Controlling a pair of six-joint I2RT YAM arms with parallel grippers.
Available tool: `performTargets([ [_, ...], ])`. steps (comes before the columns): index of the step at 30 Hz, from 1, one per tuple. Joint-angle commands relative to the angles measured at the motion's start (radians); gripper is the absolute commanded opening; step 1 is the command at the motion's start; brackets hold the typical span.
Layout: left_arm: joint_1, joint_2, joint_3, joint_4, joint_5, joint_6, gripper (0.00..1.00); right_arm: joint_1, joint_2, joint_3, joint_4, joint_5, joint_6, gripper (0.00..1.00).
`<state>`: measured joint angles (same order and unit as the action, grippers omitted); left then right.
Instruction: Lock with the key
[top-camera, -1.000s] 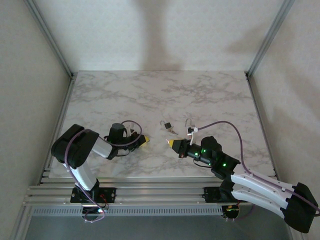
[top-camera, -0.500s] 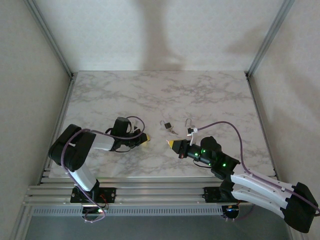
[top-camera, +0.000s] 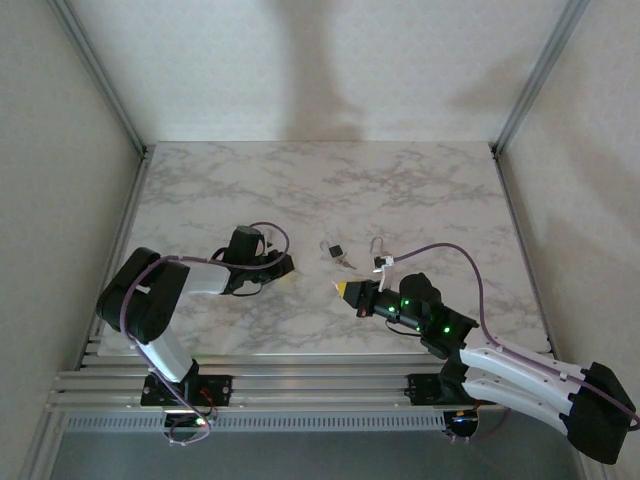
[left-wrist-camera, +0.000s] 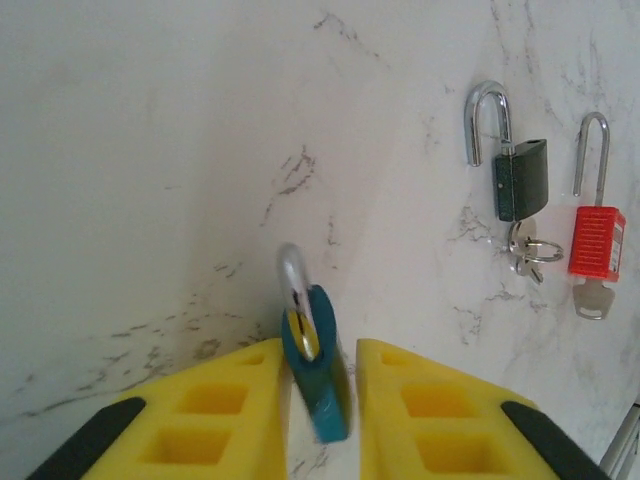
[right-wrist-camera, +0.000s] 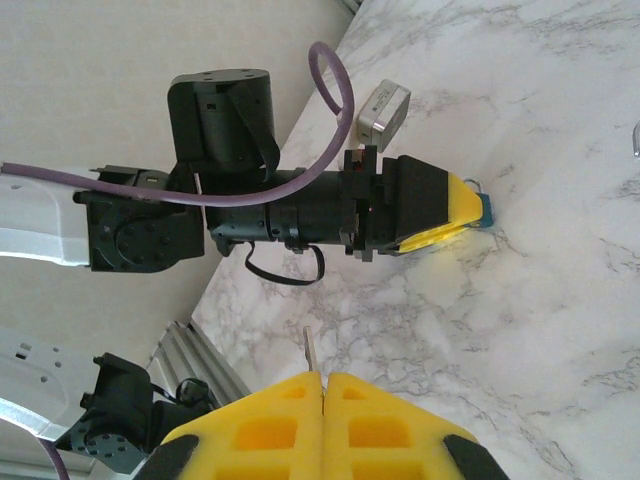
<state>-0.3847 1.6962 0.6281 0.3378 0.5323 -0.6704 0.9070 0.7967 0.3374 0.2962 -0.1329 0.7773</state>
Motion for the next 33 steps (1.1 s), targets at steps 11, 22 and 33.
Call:
performTargets([
  [11,0.02,-0.051,-0.028,-0.245,-0.235,0.054,0.49,0.008,-0.011,-0.015,0.029,-0.013,0.012,0.0],
  [22,0.013,-0.248,-0.029,-0.323,-0.287,0.035,0.81,0.008,0.022,-0.009,0.007,0.038,0.018,0.0],
  [33,-0.043,-0.581,-0.012,-0.433,-0.494,0.011,1.0,0.008,0.207,0.087,0.016,0.047,-0.011,0.0],
])
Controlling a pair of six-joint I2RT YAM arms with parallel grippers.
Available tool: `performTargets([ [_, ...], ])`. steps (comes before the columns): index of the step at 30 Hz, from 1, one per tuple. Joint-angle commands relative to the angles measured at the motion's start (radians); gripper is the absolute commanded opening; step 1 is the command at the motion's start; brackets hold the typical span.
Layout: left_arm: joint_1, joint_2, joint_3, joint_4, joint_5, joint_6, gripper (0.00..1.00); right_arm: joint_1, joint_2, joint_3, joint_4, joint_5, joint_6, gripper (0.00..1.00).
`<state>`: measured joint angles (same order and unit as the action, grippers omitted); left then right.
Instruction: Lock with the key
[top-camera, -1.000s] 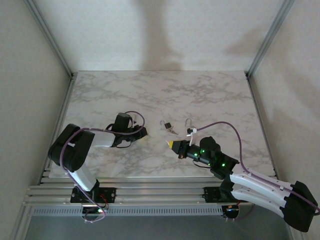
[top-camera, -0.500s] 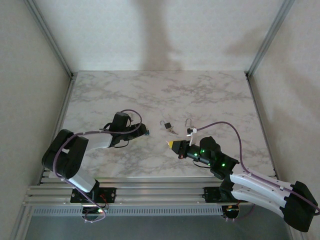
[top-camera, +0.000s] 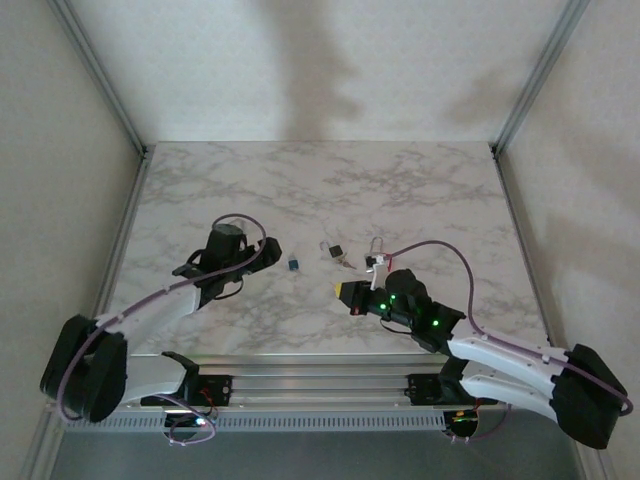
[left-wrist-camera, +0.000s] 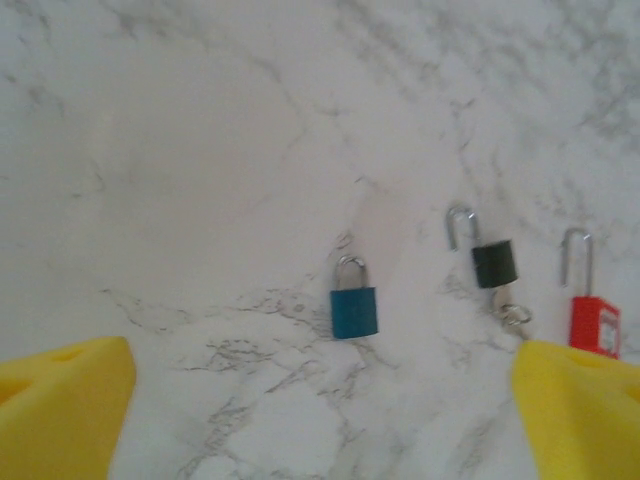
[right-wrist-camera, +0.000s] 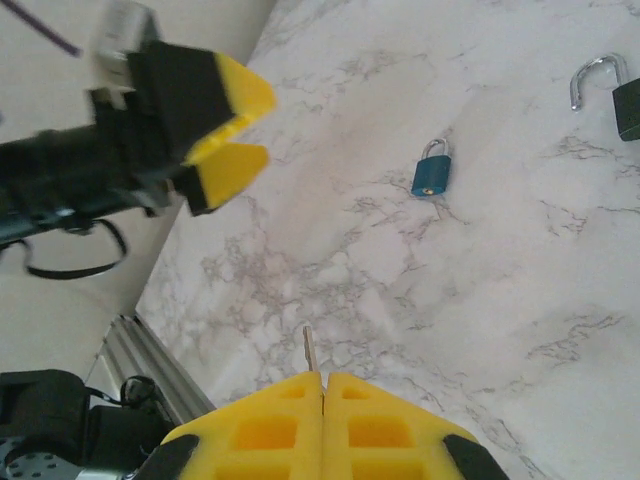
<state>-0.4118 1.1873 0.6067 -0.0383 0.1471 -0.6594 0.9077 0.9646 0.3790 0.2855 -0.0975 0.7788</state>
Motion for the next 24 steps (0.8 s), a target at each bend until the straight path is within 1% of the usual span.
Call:
performTargets([
  [1,-0.021,-0.111,-0.001,-0.051,-0.133,0.003,1.0,0.007,0.065,0.073,0.03,0.012,-0.012,0.0],
  [5,-0.027,-0.282,-0.081,0.027,-0.186,0.022,0.99,0.008,0.167,0.143,0.028,0.006,-0.022,0.0],
  [9,-0.028,-0.456,-0.184,0.113,-0.263,0.011,1.0,0.008,0.263,0.199,0.022,0.041,-0.017,0.0],
  [13,-0.028,-0.579,-0.272,0.187,-0.316,-0.021,1.0,0.009,0.377,0.261,0.02,0.056,-0.009,0.0],
  [18,-0.028,-0.655,-0.359,0.252,-0.362,-0.018,1.0,0.009,0.518,0.355,-0.011,0.058,-0.01,0.0],
  [20,-0.028,-0.658,-0.378,0.266,-0.383,-0.011,1.0,0.009,0.57,0.395,-0.023,0.045,-0.027,0.0],
  [24,-0.028,-0.64,-0.403,0.289,-0.416,0.016,0.99,0.009,0.648,0.469,-0.062,0.059,-0.047,0.0],
])
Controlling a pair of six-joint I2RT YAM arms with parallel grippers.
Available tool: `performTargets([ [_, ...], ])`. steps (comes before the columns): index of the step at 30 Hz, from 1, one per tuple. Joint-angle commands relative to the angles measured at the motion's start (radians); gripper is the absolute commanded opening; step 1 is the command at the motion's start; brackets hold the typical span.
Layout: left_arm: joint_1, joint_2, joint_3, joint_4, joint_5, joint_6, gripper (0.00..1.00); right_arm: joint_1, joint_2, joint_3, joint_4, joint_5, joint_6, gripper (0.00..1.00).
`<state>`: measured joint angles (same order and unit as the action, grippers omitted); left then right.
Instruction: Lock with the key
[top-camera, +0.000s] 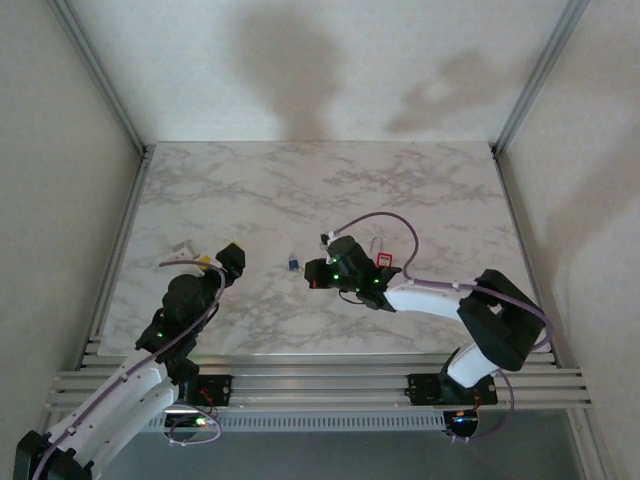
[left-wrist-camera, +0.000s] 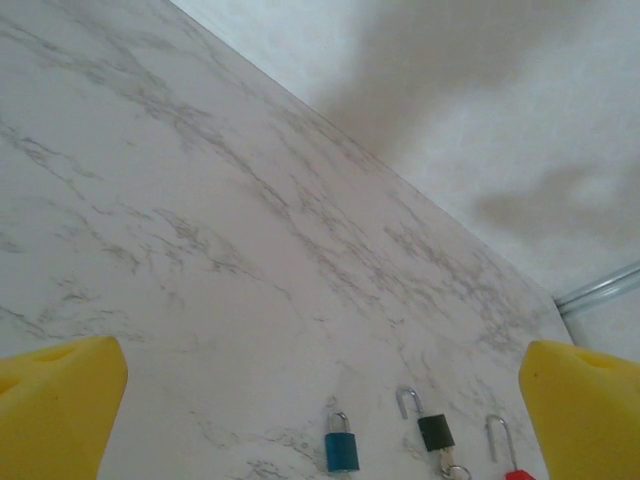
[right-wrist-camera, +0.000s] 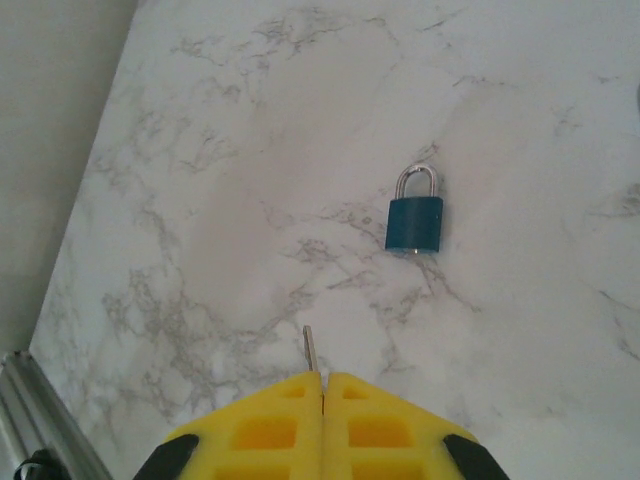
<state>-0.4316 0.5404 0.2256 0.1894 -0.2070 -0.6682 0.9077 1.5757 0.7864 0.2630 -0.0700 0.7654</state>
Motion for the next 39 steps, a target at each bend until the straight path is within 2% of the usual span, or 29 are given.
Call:
performTargets([
  [1,-0.009,0.012,-0.026,0.062,-0.073,0.028,1.0,0.008,0.047,0.076,-0.053,0.042,-0.041,0.0],
  [4,-0.009,0.024,-0.039,0.065,-0.111,0.034,0.99,0.008,0.089,0.135,-0.115,0.067,-0.067,0.0],
  [14,-0.009,0.044,-0.087,0.123,-0.101,0.071,1.0,-0.006,0.223,0.257,-0.186,0.065,-0.088,0.0],
  [24,-0.009,0.044,-0.089,0.116,-0.105,0.063,1.0,-0.05,0.256,0.24,-0.111,0.043,-0.053,0.0],
  [34,-0.008,0.075,-0.081,0.115,-0.112,0.056,0.99,-0.085,0.327,0.286,-0.105,-0.032,-0.043,0.0],
  [39,-0.009,0.074,-0.083,0.115,-0.117,0.056,1.0,-0.089,0.347,0.29,-0.093,-0.031,-0.032,0.0],
])
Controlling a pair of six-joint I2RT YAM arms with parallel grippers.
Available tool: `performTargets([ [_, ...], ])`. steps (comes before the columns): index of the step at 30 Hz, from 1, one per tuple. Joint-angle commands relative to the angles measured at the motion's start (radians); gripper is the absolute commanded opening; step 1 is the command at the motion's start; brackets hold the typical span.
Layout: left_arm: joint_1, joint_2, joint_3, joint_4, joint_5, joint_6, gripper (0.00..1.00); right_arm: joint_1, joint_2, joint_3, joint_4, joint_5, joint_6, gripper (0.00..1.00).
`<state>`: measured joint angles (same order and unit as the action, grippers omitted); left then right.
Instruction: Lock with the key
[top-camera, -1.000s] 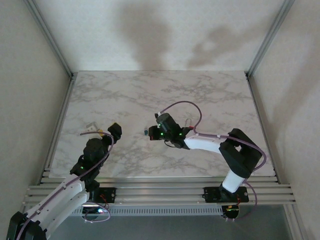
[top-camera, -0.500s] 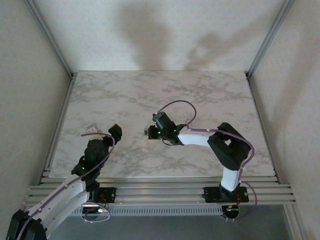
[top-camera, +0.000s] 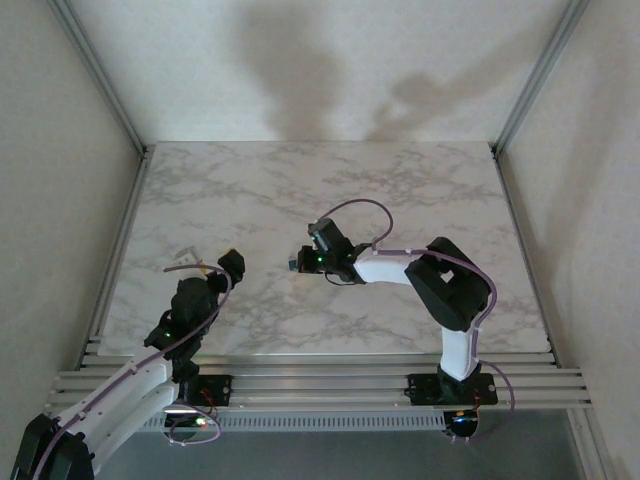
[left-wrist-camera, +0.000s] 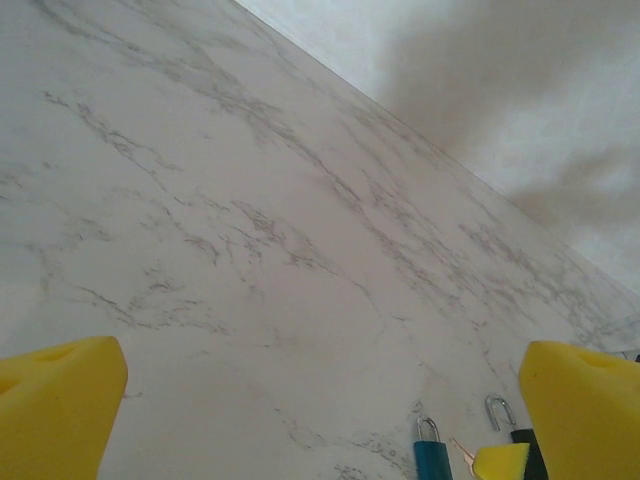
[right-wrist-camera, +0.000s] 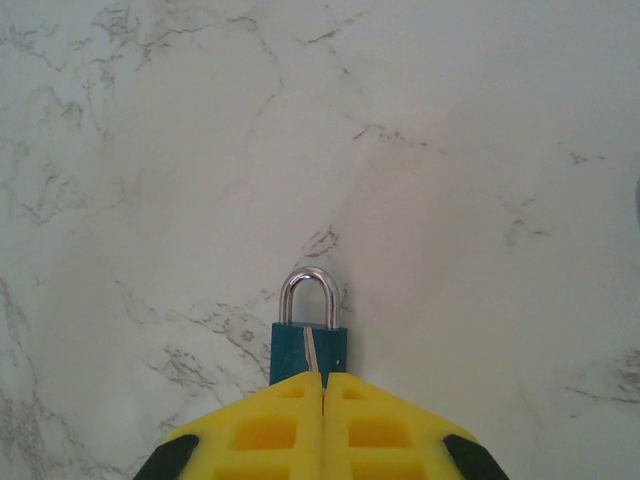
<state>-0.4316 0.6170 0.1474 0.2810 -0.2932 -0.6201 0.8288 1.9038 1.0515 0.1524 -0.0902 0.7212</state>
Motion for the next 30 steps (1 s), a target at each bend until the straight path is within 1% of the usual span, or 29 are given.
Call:
performTargets([
  [1,-0.009,-0.002,-0.005,0.024,-0.03,0.007,0.99,-0.011,0.024,0.029,0.017,-0.015,0.015,0.0],
  [21,-0.008,0.001,-0.003,0.023,-0.028,0.005,0.99,-0.029,0.056,0.044,0.015,-0.024,0.035,0.0],
  [27,-0.008,0.003,-0.003,0.023,-0.029,0.003,1.0,-0.03,0.058,0.046,0.007,-0.027,0.036,0.04],
  [30,-0.008,0.005,-0.003,0.023,-0.028,0.004,1.0,-0.031,0.054,0.047,0.004,-0.029,0.035,0.08],
])
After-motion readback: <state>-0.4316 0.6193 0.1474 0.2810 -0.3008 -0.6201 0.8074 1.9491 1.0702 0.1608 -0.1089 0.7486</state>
